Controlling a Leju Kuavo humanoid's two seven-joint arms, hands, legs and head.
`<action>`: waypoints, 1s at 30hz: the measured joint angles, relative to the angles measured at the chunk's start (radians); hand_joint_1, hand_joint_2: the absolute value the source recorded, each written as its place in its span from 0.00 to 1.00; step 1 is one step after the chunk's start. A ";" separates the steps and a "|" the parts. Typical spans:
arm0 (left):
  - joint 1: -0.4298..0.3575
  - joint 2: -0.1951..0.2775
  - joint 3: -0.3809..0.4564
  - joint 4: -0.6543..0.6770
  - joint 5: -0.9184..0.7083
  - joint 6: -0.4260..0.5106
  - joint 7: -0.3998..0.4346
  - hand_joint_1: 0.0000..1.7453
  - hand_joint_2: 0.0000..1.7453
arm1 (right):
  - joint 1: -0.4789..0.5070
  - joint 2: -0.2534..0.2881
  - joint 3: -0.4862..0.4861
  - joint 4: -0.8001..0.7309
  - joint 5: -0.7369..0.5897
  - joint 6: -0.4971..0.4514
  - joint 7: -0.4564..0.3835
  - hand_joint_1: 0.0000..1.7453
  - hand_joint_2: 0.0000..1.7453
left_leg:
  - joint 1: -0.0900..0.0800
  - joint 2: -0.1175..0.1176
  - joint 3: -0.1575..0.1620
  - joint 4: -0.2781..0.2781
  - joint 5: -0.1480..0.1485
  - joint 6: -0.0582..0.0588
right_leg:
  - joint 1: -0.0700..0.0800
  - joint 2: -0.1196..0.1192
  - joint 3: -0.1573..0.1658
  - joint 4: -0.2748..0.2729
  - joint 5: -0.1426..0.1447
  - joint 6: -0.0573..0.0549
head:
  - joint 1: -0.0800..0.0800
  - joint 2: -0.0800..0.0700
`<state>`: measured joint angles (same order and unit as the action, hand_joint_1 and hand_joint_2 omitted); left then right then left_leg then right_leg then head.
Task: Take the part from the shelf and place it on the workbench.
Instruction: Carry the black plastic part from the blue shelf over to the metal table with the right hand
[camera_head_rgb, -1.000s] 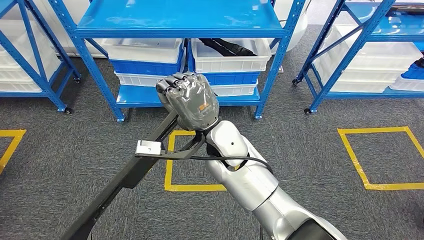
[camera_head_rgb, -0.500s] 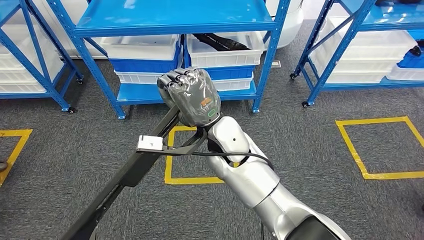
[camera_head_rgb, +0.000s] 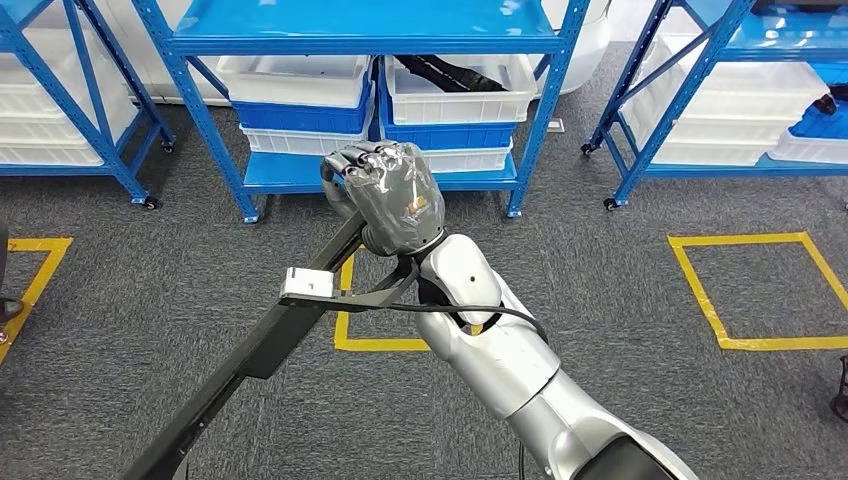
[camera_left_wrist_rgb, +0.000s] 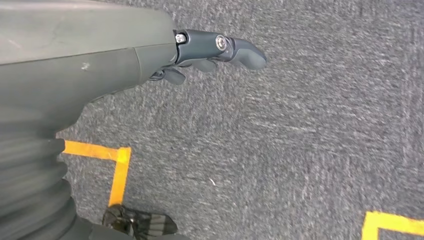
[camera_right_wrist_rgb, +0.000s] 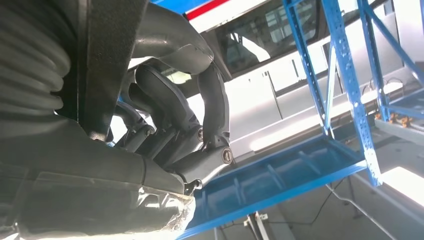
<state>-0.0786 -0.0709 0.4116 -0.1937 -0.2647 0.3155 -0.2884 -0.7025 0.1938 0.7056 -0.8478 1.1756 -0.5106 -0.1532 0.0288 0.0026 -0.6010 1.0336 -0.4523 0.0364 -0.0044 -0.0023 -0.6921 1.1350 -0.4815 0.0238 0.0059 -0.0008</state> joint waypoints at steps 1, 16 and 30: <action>0.000 0.000 0.000 0.000 -0.001 0.000 0.000 0.00 1.00 | 0.000 -0.002 -0.001 0.000 -0.002 0.002 0.000 1.00 1.00 | 0.000 0.000 -0.013 0.000 0.010 0.003 | -0.002 0.000 -0.022 0.066 -0.041 -0.003 | 0.002 0.000; 0.002 -0.004 0.000 0.000 -0.008 -0.001 0.001 0.00 1.00 | 0.005 0.000 -0.005 -0.008 -0.018 0.022 -0.009 1.00 1.00 | 0.010 -0.003 -0.134 0.110 -0.046 -0.063 | -0.006 0.002 0.158 -0.140 -0.006 -0.057 | -0.004 0.000; -0.004 -0.007 0.001 0.000 -0.012 0.001 0.004 0.00 1.00 | 0.013 -0.010 -0.008 -0.011 -0.023 0.025 -0.019 1.00 1.00 | 0.006 0.004 0.035 -0.021 -0.018 -0.010 | 0.009 0.001 0.045 -0.042 -0.004 -0.015 | 0.000 0.000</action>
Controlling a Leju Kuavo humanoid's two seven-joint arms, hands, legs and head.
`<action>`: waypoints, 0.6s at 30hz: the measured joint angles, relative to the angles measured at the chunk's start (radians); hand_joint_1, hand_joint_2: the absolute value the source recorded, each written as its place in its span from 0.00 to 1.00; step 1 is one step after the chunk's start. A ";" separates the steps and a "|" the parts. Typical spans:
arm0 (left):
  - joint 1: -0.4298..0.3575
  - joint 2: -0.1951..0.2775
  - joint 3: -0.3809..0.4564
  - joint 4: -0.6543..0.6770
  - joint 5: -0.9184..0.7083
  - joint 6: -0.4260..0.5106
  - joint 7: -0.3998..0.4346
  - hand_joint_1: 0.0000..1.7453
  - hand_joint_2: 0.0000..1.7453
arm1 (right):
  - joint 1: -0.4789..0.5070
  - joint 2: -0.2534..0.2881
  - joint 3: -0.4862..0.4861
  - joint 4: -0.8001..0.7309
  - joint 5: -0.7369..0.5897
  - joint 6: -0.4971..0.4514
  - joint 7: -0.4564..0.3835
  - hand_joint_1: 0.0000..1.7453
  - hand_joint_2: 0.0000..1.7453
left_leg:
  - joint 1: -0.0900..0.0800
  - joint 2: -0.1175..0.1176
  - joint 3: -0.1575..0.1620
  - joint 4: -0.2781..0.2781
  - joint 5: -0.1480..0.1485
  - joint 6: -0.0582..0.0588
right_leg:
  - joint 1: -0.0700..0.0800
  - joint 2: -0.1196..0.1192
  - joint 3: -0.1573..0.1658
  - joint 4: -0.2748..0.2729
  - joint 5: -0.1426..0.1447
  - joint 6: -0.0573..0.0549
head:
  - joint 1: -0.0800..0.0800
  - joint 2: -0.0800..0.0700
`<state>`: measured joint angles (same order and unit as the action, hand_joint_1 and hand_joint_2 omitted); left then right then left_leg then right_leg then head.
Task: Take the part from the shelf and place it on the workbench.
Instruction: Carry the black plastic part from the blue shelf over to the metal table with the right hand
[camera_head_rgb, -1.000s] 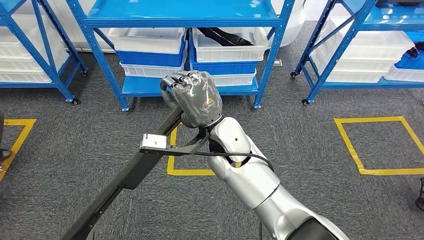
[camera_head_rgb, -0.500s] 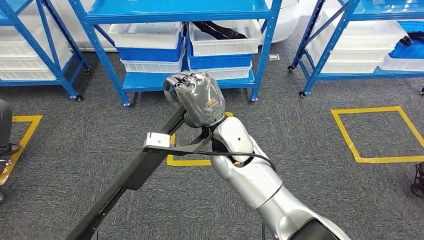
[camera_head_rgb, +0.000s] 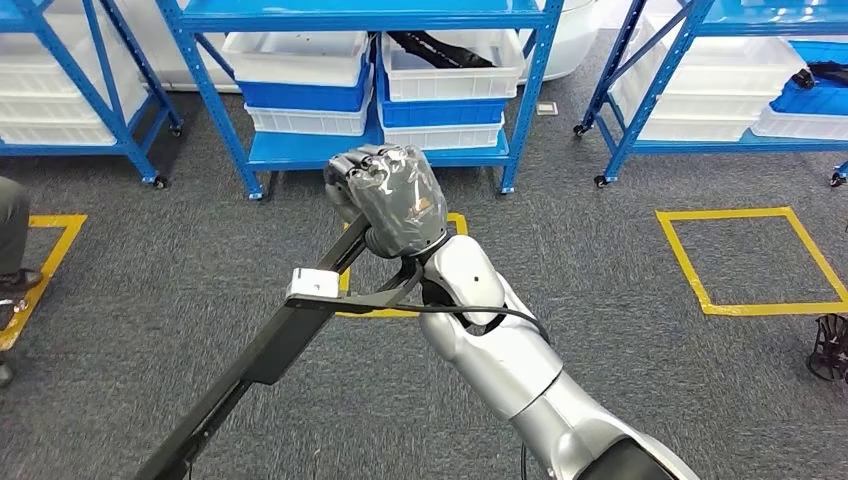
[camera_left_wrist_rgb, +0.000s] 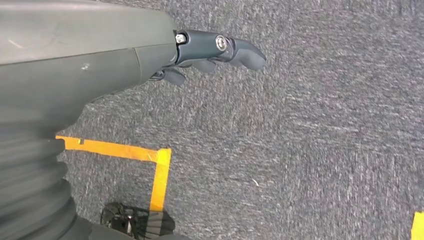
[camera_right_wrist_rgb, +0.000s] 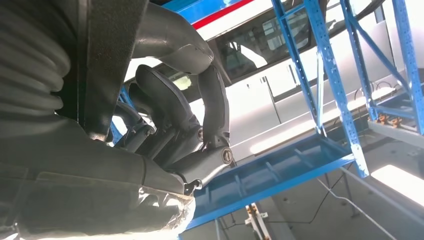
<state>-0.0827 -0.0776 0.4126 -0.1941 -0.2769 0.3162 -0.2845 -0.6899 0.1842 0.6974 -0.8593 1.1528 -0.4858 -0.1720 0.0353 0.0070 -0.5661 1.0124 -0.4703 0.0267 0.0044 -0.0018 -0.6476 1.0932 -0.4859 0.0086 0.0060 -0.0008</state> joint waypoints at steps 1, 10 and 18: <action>-0.001 0.000 0.000 0.000 -0.001 0.000 0.001 0.00 1.00 | 0.001 -0.002 0.000 0.000 -0.001 0.000 0.000 1.00 1.00 | -0.001 0.001 -0.010 0.000 0.008 0.004 | -0.003 0.001 -0.023 0.057 -0.037 -0.003 | 0.002 0.000; -0.001 0.000 0.002 0.000 -0.002 0.001 0.003 0.00 1.00 | 0.009 -0.012 0.000 -0.007 -0.003 0.003 0.000 1.00 1.00 | 0.004 0.001 -0.079 0.002 0.075 -0.039 | -0.025 0.006 0.140 -0.074 -0.042 0.041 | 0.011 0.000; 0.003 0.000 0.005 0.000 -0.002 0.008 0.003 0.00 1.00 | 0.007 -0.007 0.001 -0.010 -0.002 0.008 0.000 1.00 1.00 | 0.010 -0.005 -0.169 0.243 -0.092 -0.062 | -0.018 0.004 0.086 -0.079 0.009 -0.040 | -0.002 0.000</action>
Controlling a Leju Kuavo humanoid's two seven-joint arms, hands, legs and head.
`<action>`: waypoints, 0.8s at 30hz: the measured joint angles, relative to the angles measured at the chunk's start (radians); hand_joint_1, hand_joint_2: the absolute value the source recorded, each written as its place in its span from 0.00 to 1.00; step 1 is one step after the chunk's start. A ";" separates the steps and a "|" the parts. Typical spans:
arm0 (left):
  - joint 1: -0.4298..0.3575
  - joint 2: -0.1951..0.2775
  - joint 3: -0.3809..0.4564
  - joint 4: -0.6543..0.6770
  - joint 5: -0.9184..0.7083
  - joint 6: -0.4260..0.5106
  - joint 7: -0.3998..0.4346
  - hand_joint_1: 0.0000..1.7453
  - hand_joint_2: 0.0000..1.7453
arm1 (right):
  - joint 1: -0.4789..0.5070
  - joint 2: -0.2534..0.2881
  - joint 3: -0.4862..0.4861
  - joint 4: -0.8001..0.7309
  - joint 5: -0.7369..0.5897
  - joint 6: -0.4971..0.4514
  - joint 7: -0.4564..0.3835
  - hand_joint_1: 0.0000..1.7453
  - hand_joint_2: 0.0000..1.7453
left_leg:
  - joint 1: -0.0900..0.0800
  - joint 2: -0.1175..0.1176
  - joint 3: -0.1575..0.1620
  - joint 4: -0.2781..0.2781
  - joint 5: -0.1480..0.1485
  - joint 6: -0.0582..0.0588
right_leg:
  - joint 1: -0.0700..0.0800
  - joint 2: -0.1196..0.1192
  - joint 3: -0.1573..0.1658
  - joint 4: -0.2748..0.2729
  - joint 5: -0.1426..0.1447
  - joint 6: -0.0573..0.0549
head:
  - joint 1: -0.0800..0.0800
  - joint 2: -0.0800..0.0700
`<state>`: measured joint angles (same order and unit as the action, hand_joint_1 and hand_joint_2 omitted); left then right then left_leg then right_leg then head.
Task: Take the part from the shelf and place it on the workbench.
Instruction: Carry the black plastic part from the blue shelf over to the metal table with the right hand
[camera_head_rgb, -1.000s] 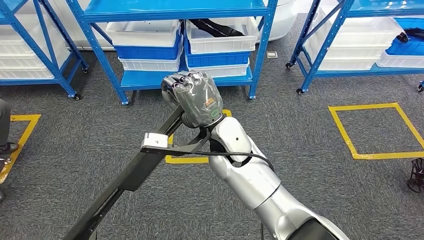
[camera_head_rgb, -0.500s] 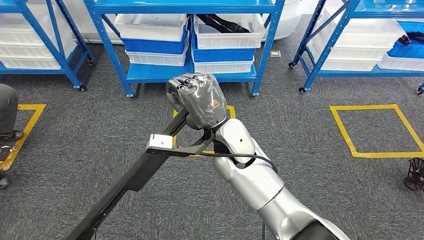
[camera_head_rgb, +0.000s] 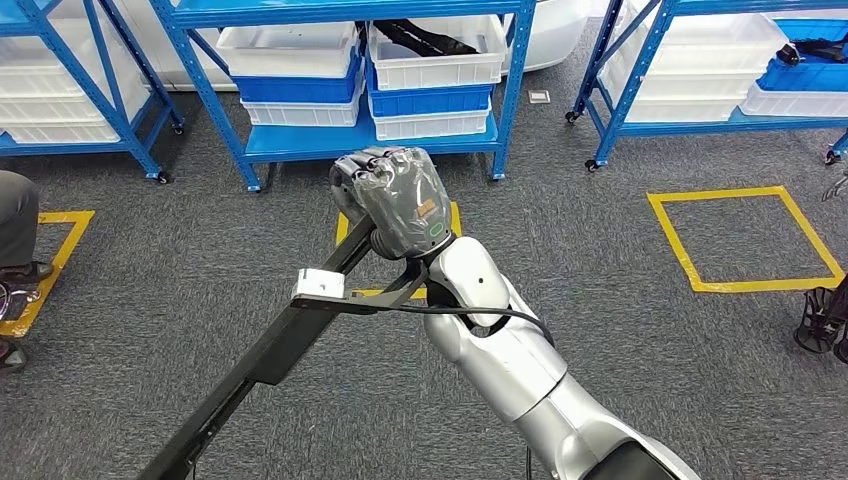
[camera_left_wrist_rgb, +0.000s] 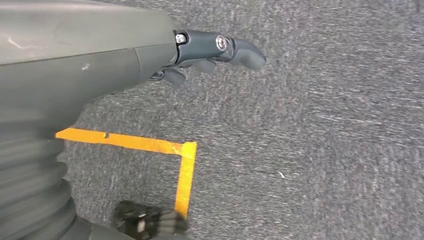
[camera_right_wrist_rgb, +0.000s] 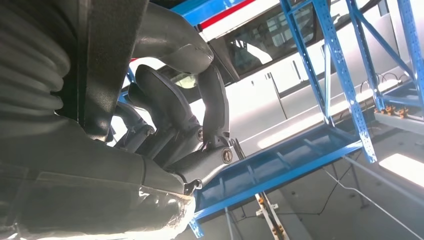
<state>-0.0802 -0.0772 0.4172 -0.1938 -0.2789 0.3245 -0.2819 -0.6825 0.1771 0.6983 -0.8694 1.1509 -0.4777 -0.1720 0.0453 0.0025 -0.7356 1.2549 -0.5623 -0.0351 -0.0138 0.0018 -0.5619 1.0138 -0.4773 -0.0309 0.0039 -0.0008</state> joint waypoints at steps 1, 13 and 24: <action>0.000 0.000 0.001 0.000 0.000 0.001 0.000 0.00 1.00 | 0.001 0.000 0.000 0.000 0.000 0.000 0.000 1.00 1.00 | 0.000 -0.001 -0.009 0.046 -0.014 0.000 | 0.004 -0.001 -0.009 0.000 0.007 -0.003 | 0.000 0.000; -0.001 -0.001 0.009 0.000 -0.002 0.002 -0.005 0.00 1.00 | -0.001 -0.004 0.000 -0.001 0.006 0.000 0.001 1.00 1.00 | -0.012 0.010 0.182 -0.262 0.096 0.061 | 0.017 -0.004 -0.098 0.102 -0.017 0.039 | 0.004 0.000; -0.001 -0.003 0.010 0.000 -0.003 0.001 -0.005 0.00 1.00 | 0.006 -0.014 0.000 -0.003 0.007 0.000 0.001 1.00 1.00 | -0.010 0.010 0.133 -0.259 0.141 0.036 | -0.019 -0.004 0.026 -0.014 -0.029 0.091 | 0.013 0.000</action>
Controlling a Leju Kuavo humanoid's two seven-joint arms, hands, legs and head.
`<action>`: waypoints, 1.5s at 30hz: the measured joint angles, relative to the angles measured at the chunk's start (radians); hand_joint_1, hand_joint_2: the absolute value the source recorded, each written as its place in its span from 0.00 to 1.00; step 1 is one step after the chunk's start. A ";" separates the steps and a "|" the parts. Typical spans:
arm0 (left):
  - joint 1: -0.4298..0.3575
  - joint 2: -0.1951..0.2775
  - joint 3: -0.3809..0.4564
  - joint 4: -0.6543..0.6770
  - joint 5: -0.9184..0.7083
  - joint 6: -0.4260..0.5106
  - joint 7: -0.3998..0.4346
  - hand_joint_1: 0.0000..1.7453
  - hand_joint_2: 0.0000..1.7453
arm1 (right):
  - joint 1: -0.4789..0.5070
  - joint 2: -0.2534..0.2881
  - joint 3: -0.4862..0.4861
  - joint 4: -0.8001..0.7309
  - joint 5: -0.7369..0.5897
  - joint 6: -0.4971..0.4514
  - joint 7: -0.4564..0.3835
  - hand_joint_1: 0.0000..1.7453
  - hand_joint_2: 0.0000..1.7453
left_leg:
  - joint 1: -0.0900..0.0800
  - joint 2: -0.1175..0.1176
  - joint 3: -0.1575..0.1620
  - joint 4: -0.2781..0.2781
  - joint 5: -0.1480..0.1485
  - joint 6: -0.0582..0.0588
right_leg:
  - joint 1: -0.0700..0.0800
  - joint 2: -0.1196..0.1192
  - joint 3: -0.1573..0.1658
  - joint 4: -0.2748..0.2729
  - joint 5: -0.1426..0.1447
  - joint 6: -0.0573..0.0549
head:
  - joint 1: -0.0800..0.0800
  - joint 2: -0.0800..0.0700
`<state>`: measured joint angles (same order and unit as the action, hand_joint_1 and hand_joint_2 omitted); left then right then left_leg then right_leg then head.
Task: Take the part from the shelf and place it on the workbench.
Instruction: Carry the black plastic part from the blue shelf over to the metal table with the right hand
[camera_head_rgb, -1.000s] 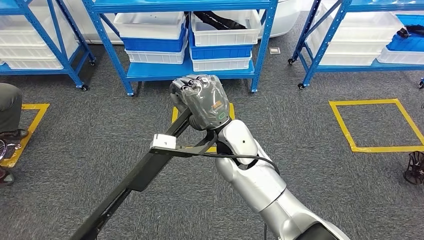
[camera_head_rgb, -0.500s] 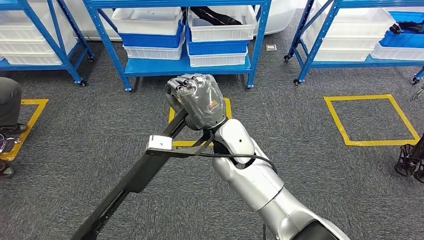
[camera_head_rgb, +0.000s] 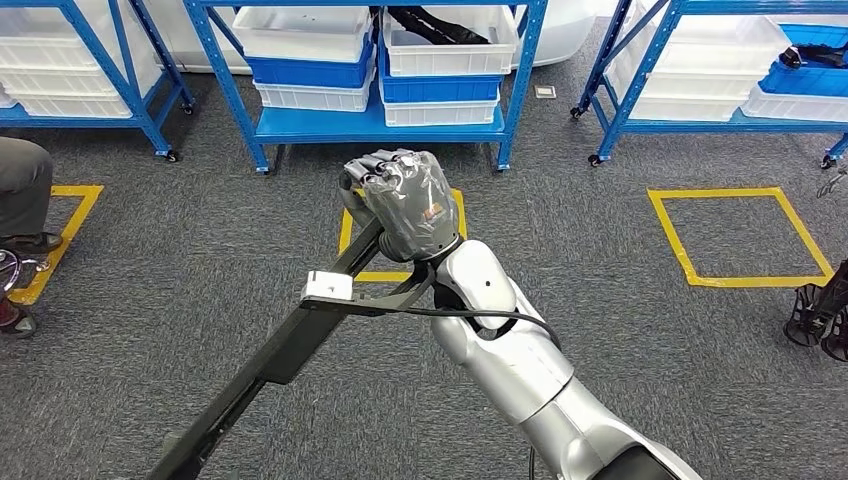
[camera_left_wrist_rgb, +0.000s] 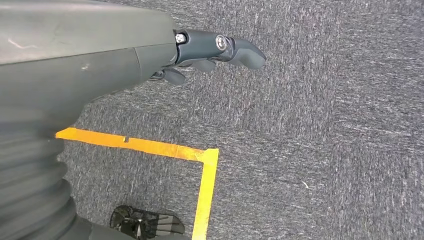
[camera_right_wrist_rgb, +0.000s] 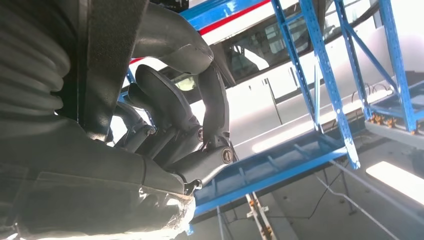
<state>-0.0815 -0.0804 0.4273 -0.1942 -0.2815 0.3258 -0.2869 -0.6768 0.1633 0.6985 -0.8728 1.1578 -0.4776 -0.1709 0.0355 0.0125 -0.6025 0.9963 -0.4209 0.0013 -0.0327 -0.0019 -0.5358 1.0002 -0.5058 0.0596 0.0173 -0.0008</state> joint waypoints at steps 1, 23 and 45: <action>0.000 0.000 0.000 0.000 0.000 0.000 0.000 0.00 1.00 | 0.000 0.000 0.000 0.000 0.000 0.000 0.000 1.00 1.00 | -0.001 0.000 -0.002 0.000 0.002 -0.003 | 0.003 0.002 0.000 0.000 0.003 -0.005 | -0.001 0.000; 0.000 0.001 0.000 0.000 -0.029 -0.039 -0.035 0.00 1.00 | 0.010 -0.003 0.006 -0.016 0.043 0.004 0.002 1.00 1.00 | -0.007 -0.014 0.020 0.002 -0.024 0.034 | 0.033 -0.007 -0.160 0.215 -0.031 -0.066 | -0.005 0.000; 0.012 -0.003 0.001 0.000 -0.031 -0.031 -0.029 0.00 1.00 | 0.022 -0.006 0.006 -0.025 0.056 0.013 0.013 1.00 1.00 | -0.007 0.020 -0.013 0.058 -0.030 -0.018 | 0.026 -0.048 -0.030 0.011 0.038 -0.070 | -0.014 0.000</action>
<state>-0.0699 -0.0837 0.4284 -0.1942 -0.3130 0.2950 -0.3155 -0.6545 0.1577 0.7048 -0.8976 1.2136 -0.4650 -0.1575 0.0283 0.0324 -0.6154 1.0540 -0.4509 -0.0167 -0.0072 -0.0503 -0.5662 1.0108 -0.4682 -0.0100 0.0035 -0.0008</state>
